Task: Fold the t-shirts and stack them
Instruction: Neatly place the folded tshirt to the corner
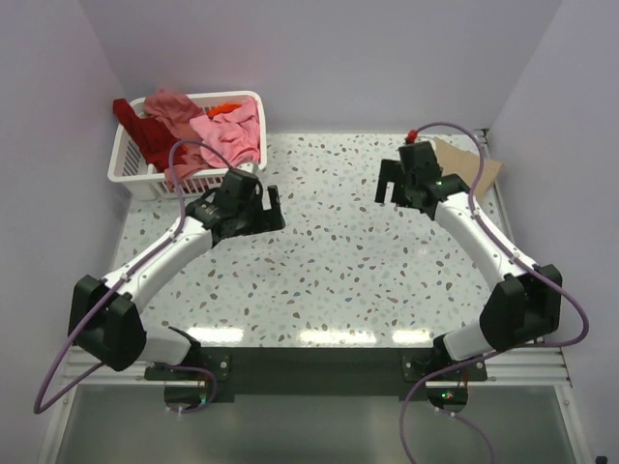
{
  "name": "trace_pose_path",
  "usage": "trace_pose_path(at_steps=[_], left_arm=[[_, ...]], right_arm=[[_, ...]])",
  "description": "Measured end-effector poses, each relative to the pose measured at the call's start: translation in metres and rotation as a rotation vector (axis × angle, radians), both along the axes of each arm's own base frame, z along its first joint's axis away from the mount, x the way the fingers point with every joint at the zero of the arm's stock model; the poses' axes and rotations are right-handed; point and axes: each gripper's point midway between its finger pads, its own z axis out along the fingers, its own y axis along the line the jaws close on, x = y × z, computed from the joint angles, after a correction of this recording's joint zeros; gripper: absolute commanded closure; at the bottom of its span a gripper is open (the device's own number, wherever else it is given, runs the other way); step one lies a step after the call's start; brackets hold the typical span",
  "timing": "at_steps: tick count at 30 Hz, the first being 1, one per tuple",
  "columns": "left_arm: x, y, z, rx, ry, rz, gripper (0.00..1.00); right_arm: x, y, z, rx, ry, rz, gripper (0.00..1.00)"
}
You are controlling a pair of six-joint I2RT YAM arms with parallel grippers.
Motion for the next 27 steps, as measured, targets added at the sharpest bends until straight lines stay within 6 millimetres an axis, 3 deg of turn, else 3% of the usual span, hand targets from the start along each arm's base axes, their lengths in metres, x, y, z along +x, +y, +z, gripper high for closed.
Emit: trace_pose_path(at_steps=[4, 8, 14, 27], left_arm=[[-0.007, 0.007, 0.007, -0.002, -0.031, 0.011, 0.0], [-0.005, 0.009, 0.018, -0.012, -0.071, 0.021, 0.0], [-0.001, 0.011, 0.025, -0.011, -0.108, 0.03, 0.0], [0.003, 0.017, 0.031, 0.025, -0.152, 0.028, 0.0]], right_arm=[[-0.029, 0.047, -0.017, 0.041, 0.055, 0.139, 0.02], [-0.049, 0.074, -0.025, 0.069, 0.099, 0.231, 0.02], [-0.054, 0.083, -0.02, 0.095, 0.092, 0.264, 0.01], [-0.057, 0.083, -0.011, 0.096, 0.071, 0.275, 0.01]])
